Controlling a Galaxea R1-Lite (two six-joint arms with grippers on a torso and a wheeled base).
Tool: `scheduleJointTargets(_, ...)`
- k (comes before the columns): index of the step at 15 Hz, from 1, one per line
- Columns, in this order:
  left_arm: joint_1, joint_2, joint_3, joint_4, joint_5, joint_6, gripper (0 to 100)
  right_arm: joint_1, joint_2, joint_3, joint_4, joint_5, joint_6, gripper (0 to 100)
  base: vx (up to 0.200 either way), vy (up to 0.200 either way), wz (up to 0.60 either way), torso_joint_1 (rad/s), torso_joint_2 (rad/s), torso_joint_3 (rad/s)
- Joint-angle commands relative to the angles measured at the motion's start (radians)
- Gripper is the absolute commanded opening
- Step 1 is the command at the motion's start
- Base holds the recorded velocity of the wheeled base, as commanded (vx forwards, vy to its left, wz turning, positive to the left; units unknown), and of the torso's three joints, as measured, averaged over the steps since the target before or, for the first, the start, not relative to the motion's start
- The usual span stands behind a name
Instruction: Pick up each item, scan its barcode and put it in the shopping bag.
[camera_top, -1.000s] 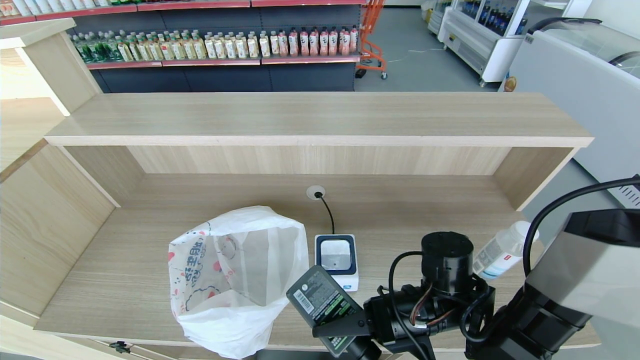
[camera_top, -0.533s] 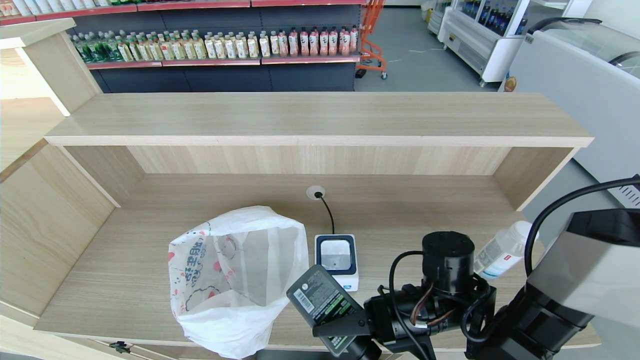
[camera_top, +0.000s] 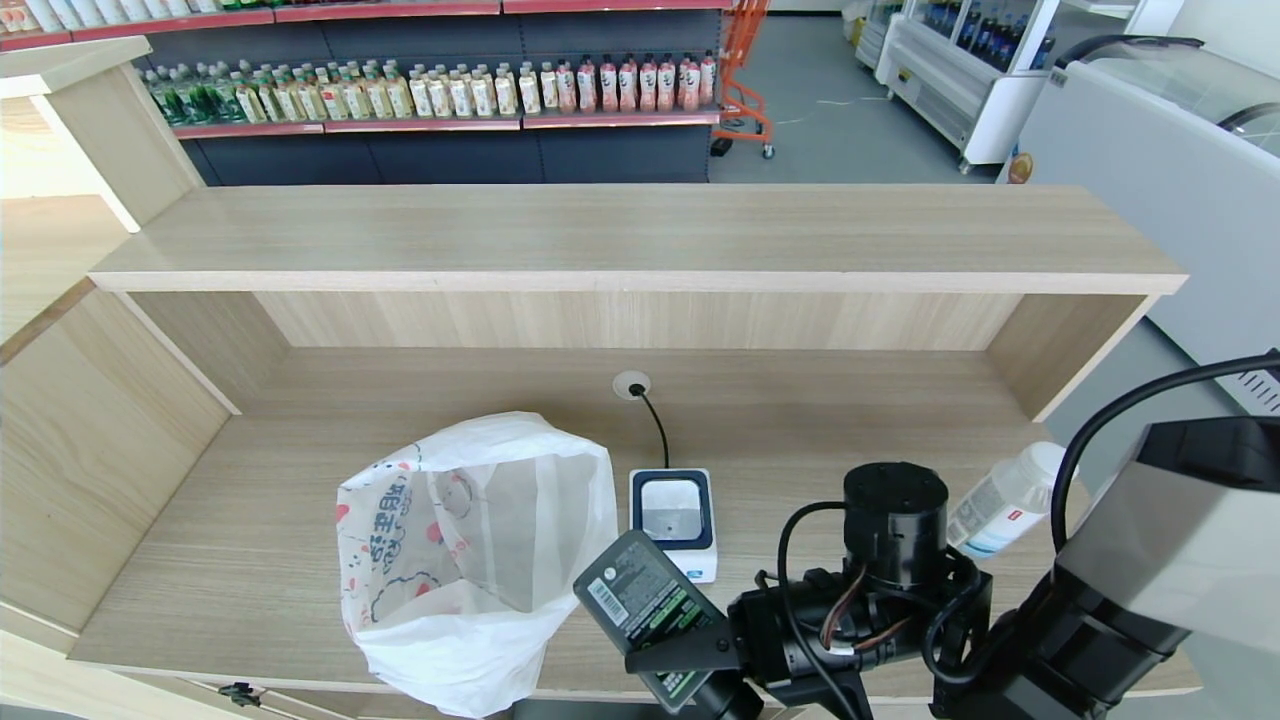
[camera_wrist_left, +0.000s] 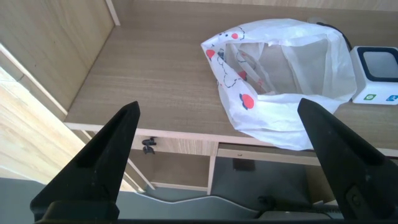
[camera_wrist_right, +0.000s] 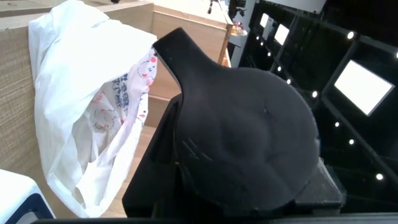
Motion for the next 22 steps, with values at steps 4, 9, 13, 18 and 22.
scheduleJointTargets(4,0.0,0.0,0.0,0.0,0.0,0.0,100,-0.005,-0.053,0.001,0.0,-0.024,0.254,0,0.0,0.0,0.0,0.0,0.0,0.0)
scheduleJointTargets(9,0.0,0.0,0.0,0.0,0.0,0.0,100,-0.013,-0.265,0.017,0.012,-0.142,0.685,0,0.0,0.0,0.0,0.0,0.0,0.0)
scheduleJointTargets(13,0.0,0.0,0.0,0.0,0.0,0.0,100,-0.098,-0.463,0.081,0.187,-0.259,0.889,0,0.0,0.0,0.0,0.0,0.0,0.0)
scheduleJointTargets(18,0.0,0.0,0.0,0.0,0.0,0.0,100,-0.307,-0.728,-0.008,0.768,-0.268,1.498,0,0.0,0.0,0.0,0.0,0.0,0.0)
scheduleJointTargets(22,0.0,0.0,0.0,0.0,0.0,0.0,100,-0.434,-0.753,0.014,0.745,-0.302,2.202,0,0.0,0.0,0.0,0.0,0.0,0.0)
